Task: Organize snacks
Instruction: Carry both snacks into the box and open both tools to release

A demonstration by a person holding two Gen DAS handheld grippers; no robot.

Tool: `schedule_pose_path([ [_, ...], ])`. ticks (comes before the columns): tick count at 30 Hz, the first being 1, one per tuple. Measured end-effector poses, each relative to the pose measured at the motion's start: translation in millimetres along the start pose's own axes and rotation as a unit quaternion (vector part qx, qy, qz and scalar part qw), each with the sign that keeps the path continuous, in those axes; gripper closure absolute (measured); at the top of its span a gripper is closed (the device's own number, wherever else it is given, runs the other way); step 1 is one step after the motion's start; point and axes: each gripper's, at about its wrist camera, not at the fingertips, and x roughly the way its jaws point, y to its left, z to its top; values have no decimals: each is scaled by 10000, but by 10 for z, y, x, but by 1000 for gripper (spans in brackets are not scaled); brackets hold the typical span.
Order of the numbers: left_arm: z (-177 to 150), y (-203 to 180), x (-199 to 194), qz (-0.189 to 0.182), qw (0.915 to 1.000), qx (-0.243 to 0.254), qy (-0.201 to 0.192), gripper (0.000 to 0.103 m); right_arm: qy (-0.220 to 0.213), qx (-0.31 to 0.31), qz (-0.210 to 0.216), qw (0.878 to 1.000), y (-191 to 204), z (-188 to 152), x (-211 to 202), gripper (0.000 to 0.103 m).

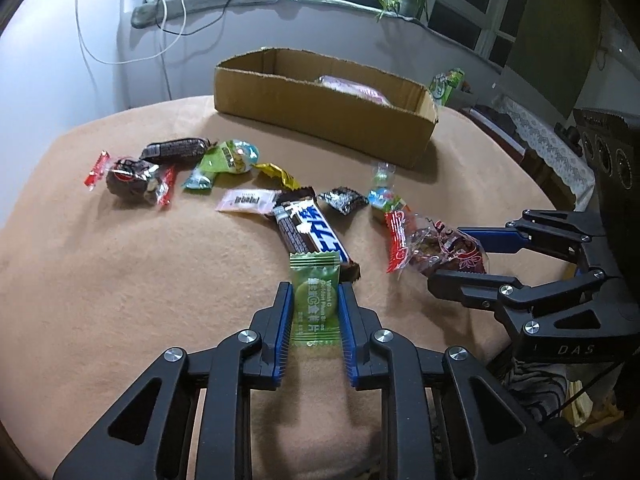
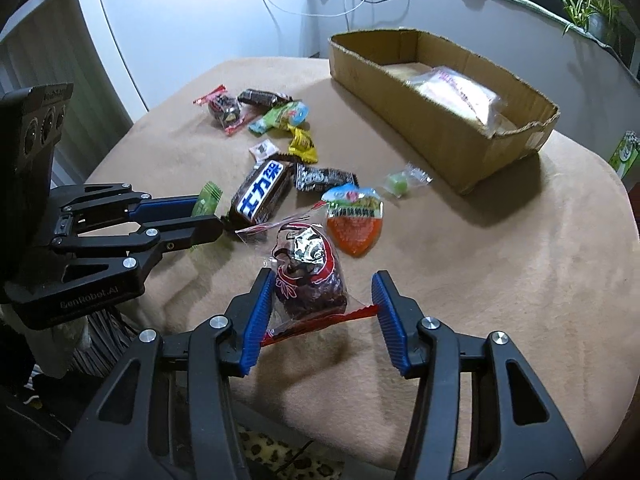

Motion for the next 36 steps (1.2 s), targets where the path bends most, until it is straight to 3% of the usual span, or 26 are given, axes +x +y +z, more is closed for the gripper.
schedule_pose_path([
  [12, 308, 116, -174, 8, 9991, -127, -393, 82, -447, 76, -204, 9988, -198, 253, -279, 51],
  [21, 717, 202, -210, 40, 9975, -83, -702, 82, -798, 228, -527, 9952, -543, 570, -483, 51],
  [28, 1079, 225, -89, -15, 9966, -115, -818, 82, -1020, 352, -806, 9909, -854, 879, -546, 51],
  [36, 1424, 183, 135, -91, 9965, -84, -832, 82, -942, 408, -1057, 9891, -1175, 1163, -366, 51],
])
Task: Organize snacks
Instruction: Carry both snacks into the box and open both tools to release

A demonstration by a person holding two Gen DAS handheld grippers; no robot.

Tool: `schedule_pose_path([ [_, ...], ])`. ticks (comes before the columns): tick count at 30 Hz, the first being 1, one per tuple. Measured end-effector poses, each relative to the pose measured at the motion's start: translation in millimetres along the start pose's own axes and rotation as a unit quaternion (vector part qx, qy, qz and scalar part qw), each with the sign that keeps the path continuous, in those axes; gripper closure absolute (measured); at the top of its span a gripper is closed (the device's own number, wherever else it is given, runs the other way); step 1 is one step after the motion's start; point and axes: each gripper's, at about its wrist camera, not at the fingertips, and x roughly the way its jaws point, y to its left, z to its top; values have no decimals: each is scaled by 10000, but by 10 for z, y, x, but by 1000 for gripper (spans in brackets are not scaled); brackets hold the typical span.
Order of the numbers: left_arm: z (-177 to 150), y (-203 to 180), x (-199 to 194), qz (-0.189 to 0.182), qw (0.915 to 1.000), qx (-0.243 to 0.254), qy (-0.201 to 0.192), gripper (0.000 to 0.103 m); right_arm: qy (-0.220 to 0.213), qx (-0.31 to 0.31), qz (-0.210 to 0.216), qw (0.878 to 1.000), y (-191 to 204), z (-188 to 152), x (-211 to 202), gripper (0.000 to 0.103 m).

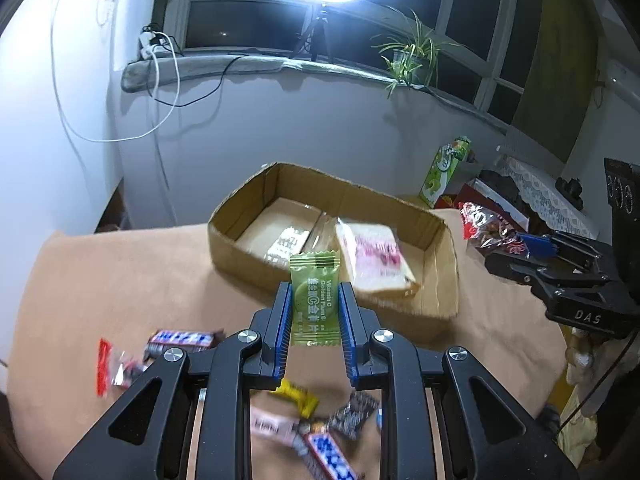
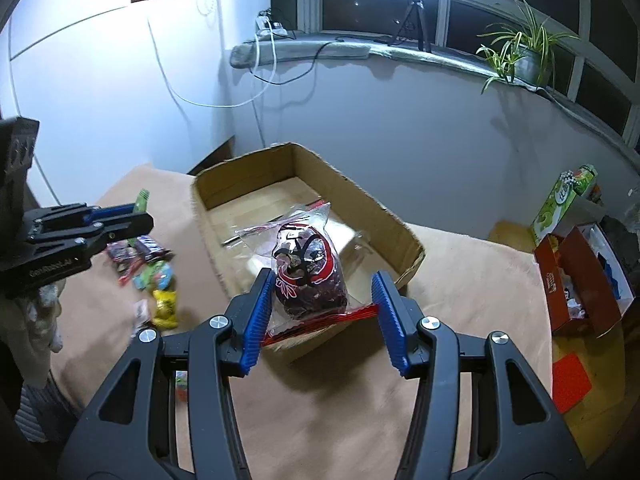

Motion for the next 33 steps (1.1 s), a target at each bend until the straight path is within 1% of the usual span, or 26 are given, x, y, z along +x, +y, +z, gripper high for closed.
schedule_pose_path([
  [6, 162, 28, 232, -61, 9999, -91, 74, 82, 142, 58, -63, 9999, -130, 68, 259, 51],
  [9, 221, 50, 366, -30, 9998, -117, 146, 82, 215, 81, -94, 9997, -184, 88, 384, 51],
  [17, 255, 91, 661, 52, 9992, -169, 364, 82, 362, 155, -148, 9991, -296, 87, 601, 51],
  [25, 281, 55, 786, 51, 9989, -110, 461, 82, 398, 139, -143, 9990, -281, 92, 689, 51],
  [26, 284, 51, 788, 32, 9989, -114, 460, 82, 379, 127, -155, 9991, -276, 93, 686, 50],
  [27, 290, 49, 789, 10, 9989, -120, 450, 82, 376, 111, -180, 9991, -269, 93, 684, 46],
  [28, 295, 50, 795, 17, 9989, -127, 452, 78, 359, 102, -192, 9991, -262, 94, 676, 37],
  [29, 299, 49, 797, 34, 9988, -137, 462, 73, 339, 97, -203, 9992, -260, 100, 672, 32],
  [30, 306, 53, 801, 39, 9988, -148, 461, 60, 307, 91, -233, 9992, -253, 101, 658, 26],
  [31, 309, 55, 795, 37, 9989, -158, 440, 52, 282, 79, -239, 9993, -245, 101, 642, 26],
  [33, 310, 53, 782, 60, 9990, -145, 412, 52, 277, 72, -224, 9993, -229, 102, 622, 26],
])
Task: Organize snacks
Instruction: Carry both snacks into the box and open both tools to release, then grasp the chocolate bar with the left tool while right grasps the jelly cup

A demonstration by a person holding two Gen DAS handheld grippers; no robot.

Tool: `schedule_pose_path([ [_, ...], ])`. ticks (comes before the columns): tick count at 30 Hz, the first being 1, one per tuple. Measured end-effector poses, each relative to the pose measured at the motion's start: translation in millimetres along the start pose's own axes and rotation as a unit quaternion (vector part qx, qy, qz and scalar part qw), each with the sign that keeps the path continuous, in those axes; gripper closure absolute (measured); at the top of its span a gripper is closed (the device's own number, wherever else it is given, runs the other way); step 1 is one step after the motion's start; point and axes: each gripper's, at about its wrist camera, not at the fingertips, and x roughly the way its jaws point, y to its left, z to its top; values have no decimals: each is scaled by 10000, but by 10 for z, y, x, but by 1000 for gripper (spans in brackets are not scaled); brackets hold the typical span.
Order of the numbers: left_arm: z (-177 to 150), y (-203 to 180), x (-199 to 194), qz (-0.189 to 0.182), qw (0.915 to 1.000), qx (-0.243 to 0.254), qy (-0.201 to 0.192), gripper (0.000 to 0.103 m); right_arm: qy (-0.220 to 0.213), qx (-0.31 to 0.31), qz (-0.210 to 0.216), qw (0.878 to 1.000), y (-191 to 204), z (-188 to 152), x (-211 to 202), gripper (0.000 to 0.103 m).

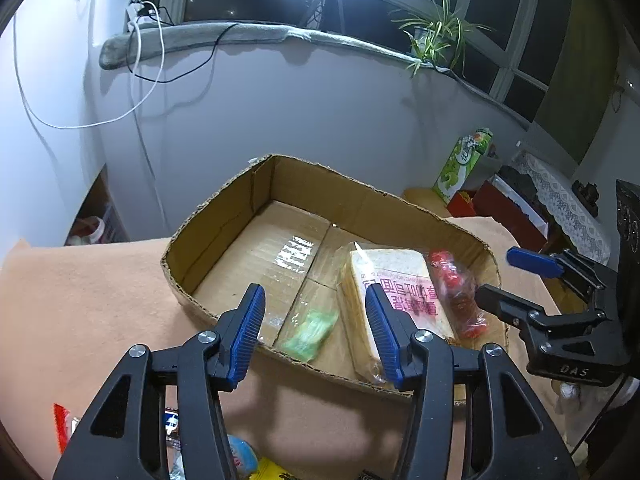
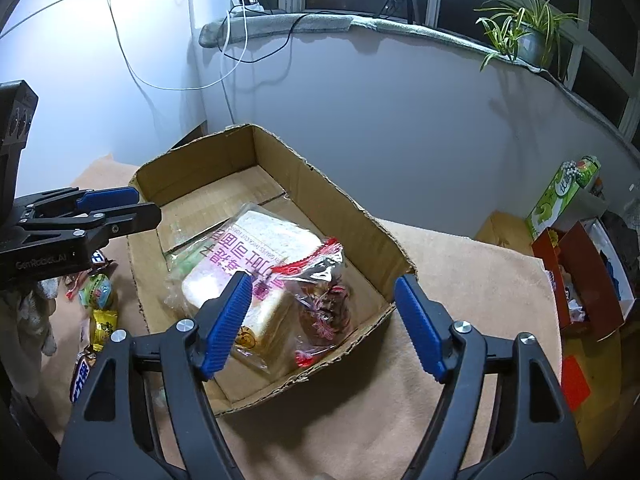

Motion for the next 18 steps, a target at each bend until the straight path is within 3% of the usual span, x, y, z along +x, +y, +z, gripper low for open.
schedule_pose_path([
  [18, -92, -9, -367, -1, 9998, -24, -184, 52, -167, -79, 157, 9997, 230, -147, -405, 26],
])
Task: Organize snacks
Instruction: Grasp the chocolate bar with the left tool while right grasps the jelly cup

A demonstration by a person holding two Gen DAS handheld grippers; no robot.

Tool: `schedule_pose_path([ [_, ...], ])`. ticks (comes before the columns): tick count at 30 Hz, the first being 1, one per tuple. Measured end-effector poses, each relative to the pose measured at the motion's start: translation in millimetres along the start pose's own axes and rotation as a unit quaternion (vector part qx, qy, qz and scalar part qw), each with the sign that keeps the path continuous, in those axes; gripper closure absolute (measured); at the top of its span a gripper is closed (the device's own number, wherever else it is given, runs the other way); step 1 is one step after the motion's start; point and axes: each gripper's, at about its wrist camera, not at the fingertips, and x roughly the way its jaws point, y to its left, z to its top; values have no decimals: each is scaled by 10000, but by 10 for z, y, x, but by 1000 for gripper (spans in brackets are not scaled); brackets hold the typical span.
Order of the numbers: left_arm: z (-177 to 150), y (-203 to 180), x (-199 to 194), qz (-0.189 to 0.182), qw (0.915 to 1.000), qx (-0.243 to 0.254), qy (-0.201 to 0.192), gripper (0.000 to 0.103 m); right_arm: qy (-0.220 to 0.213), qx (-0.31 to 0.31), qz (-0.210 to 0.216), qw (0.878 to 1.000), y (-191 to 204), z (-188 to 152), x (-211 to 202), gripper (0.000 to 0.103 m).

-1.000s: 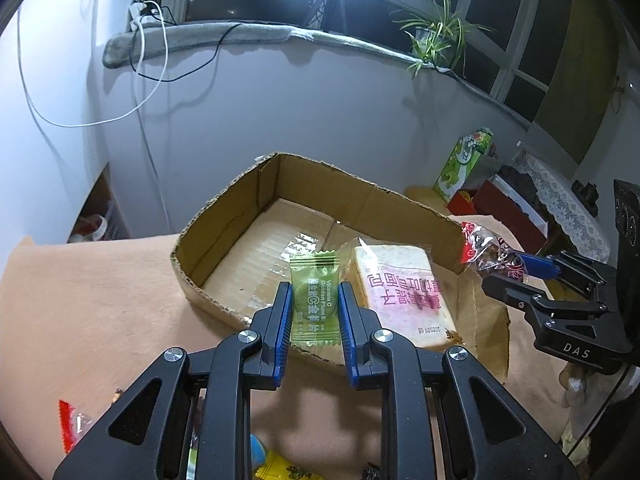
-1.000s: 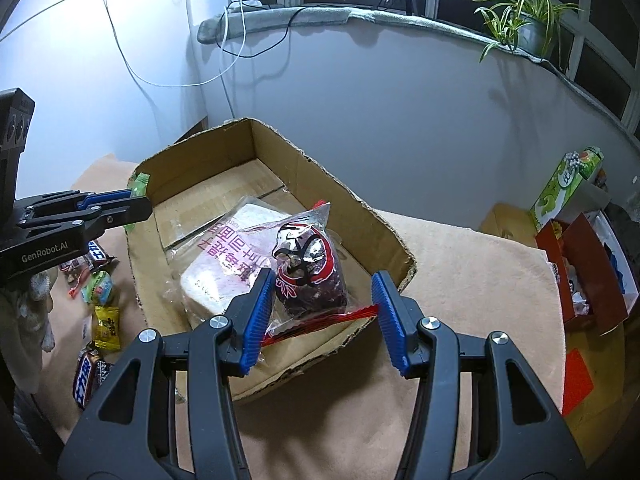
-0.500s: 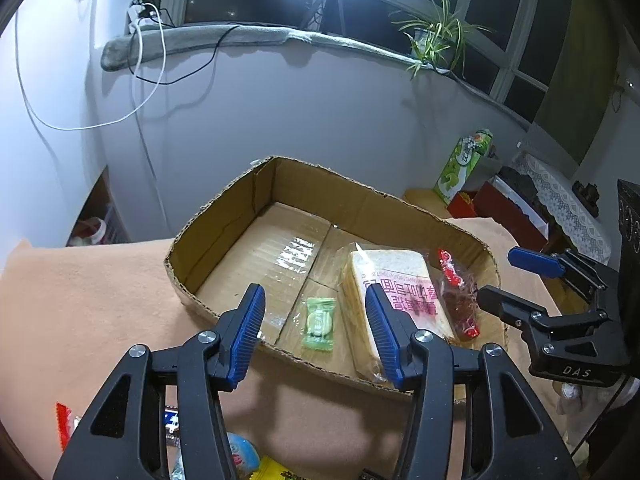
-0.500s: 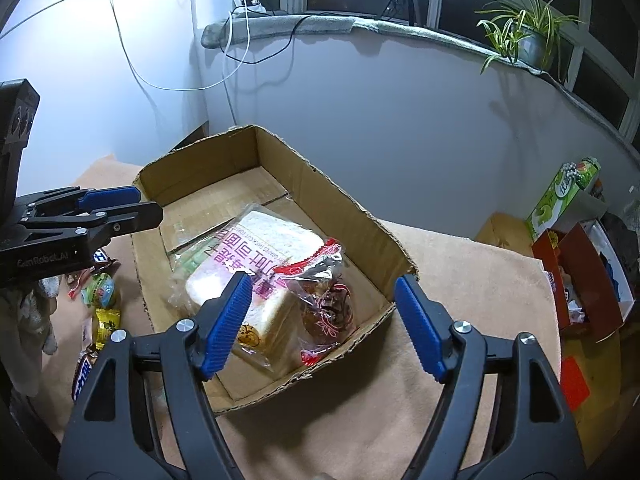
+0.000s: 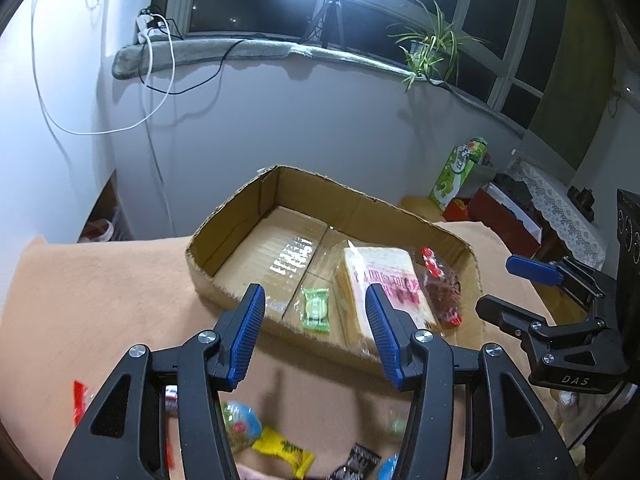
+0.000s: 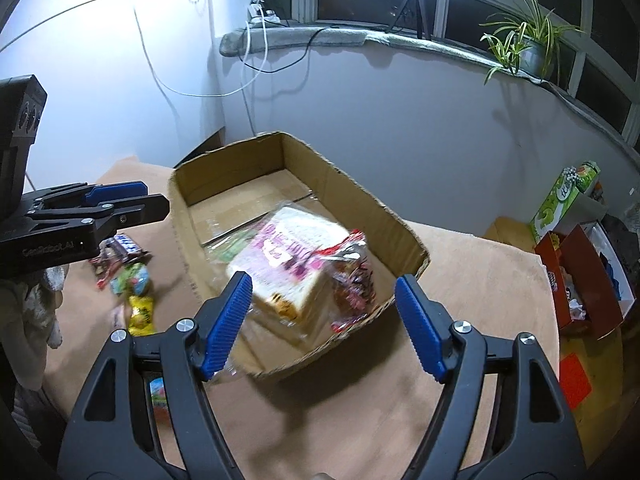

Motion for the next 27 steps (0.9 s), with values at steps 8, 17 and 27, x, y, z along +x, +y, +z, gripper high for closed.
schedule_pose_path([
  [8, -201, 31, -340, 7, 9999, -35, -112, 52, -15, -145, 174, 9997, 253, -173, -245, 26],
  [17, -606, 92, -595, -63, 9997, -227, -19, 52, 135, -145, 405, 9990, 457, -475, -330, 26],
  [27, -1116, 65, -604, -48, 9985, -436, 334, 52, 474, -116, 649, 9967, 618, -812, -180, 26],
])
